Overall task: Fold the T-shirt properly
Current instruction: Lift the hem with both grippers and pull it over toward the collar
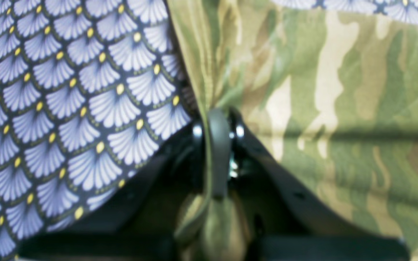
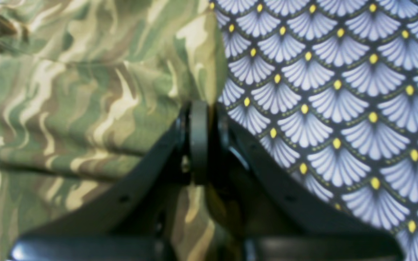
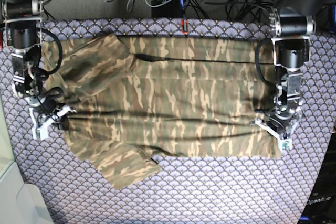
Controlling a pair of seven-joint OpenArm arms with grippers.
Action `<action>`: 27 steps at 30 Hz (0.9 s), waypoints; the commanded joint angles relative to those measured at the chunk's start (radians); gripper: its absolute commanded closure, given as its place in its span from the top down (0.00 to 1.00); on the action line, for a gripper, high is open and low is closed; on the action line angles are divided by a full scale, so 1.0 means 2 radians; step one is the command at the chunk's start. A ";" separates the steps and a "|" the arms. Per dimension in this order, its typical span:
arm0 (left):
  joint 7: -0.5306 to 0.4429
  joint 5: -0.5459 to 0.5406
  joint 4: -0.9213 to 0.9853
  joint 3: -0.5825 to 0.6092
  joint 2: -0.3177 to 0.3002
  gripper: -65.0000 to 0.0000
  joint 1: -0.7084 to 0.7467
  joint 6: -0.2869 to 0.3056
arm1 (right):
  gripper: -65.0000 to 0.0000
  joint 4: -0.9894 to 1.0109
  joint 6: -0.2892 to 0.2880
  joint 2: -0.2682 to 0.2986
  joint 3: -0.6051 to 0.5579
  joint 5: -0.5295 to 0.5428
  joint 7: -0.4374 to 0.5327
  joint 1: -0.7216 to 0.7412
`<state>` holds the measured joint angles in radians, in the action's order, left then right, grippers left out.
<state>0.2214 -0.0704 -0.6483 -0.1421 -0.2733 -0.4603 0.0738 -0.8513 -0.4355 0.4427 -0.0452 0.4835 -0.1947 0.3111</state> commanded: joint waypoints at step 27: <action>0.090 -0.102 -0.278 -0.004 -0.032 0.01 0.142 -0.007 | 0.00 -0.219 -0.001 0.002 0.100 0.052 0.012 -0.186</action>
<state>0.4194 -0.2726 -1.1893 -0.1425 -0.3168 -0.1604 0.0654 -1.2743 -0.4355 0.4290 0.1459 0.5755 -0.1970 -0.0715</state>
